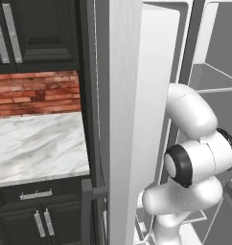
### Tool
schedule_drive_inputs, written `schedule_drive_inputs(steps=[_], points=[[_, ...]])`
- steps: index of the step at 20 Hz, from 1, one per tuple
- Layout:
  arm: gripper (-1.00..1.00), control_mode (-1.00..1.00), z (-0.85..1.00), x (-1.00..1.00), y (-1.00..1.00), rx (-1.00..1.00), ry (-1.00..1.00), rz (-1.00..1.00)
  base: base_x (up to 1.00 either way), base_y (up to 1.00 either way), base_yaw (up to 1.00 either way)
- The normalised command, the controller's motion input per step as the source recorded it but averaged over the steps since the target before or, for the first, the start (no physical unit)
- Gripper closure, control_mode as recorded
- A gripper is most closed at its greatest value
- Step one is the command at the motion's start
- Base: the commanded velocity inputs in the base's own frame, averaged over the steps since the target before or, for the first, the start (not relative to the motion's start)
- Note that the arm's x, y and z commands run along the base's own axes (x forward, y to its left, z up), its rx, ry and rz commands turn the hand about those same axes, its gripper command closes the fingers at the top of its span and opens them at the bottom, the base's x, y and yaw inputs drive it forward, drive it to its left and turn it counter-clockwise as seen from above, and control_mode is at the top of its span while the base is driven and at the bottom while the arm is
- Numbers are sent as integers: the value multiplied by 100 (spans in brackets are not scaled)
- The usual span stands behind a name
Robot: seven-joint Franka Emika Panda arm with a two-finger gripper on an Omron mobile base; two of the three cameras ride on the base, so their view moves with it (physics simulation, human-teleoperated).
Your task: Pick up the frozen steak from the freezer, place it on any shelf in the fridge, and close the fridge and freezer doors when done.
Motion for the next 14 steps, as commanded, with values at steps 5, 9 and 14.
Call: schedule_drive_inputs(steps=[5,9,14], points=[[100,-100,-59,31,3,0,9,0,0,0,0],[100,-100,-90,-1,0,0,3,0,0,0,0],[100,-100,-30,0,-2,-1,-5,0,0,0,0]])
